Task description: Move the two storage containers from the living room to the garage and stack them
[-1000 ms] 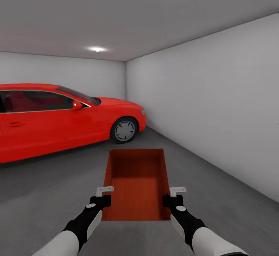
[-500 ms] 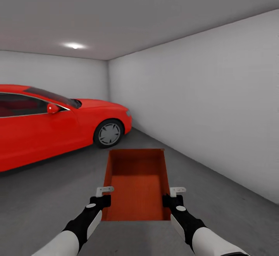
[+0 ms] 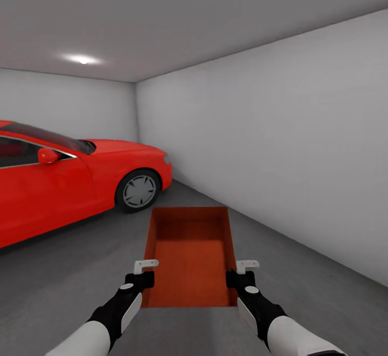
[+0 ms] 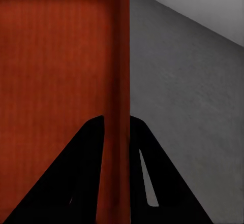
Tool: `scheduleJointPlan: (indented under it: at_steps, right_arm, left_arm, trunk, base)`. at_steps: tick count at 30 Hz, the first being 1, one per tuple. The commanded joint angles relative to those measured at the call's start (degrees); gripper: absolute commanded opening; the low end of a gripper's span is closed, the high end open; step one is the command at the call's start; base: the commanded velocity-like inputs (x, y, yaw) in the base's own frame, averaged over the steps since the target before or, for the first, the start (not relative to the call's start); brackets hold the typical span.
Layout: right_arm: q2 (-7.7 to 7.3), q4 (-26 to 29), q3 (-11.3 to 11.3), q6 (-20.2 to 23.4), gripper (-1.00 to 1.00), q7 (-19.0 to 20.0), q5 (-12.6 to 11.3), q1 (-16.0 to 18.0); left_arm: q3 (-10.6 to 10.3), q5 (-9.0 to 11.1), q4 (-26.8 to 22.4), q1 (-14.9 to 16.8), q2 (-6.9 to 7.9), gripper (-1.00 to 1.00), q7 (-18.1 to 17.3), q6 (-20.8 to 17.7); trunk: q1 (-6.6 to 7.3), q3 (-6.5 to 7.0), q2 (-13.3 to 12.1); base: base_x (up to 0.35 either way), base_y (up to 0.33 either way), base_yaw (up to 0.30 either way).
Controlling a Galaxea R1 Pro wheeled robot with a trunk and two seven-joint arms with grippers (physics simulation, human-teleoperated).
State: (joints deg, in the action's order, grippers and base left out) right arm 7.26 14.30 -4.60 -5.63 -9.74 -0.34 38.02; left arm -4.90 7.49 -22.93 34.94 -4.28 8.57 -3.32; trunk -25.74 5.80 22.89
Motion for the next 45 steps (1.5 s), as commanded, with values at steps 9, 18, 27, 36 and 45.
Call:
scheduleJointPlan:
  at_steps: [9,18,27,36,45]
  right_arm:
    - [-0.06,-0.23,-0.67,-0.09,-1.0,-0.34,-0.63,-0.01]
    - [-0.03,-0.23,-0.67,-0.01,-1.0,-0.36,-0.67,-0.03]
    - [-0.01,-0.23,-0.67,0.0,-1.0,-0.36,-0.72,-0.02]
    - [-0.05,-0.23,-0.67,0.0,-1.0,-0.36,-0.72,0.02]
    - [-0.06,-0.23,-0.67,0.0,-1.0,-0.34,-0.72,-0.04]
  left_arm:
    - [0.72,-0.37,-0.8,0.04,0.56,-1.0,0.83,0.25]
    - [0.71,-0.37,-0.8,0.04,0.5,-1.0,0.83,0.25]
    - [0.73,-0.37,-0.8,0.04,0.5,-1.0,0.83,0.25]
    - [0.72,-0.37,-0.81,0.04,0.52,-1.0,0.83,0.25]
    - [0.73,-0.37,-0.8,0.04,0.51,-1.0,0.83,0.25]
  trunk:
    - [-0.05,-0.03,0.04]
    - [-0.05,-0.03,0.04]
    - [-0.05,-0.03,0.04]
    - [-0.05,-0.03,0.04]
    - [-0.05,-0.03,0.04]
  base:
    - [0.323,0.129,0.0]
    - [0.323,0.13,-0.081]
    - [0.323,0.13,-0.242]
    - [0.323,0.13,-0.249]
    - [0.323,0.13,-0.249]
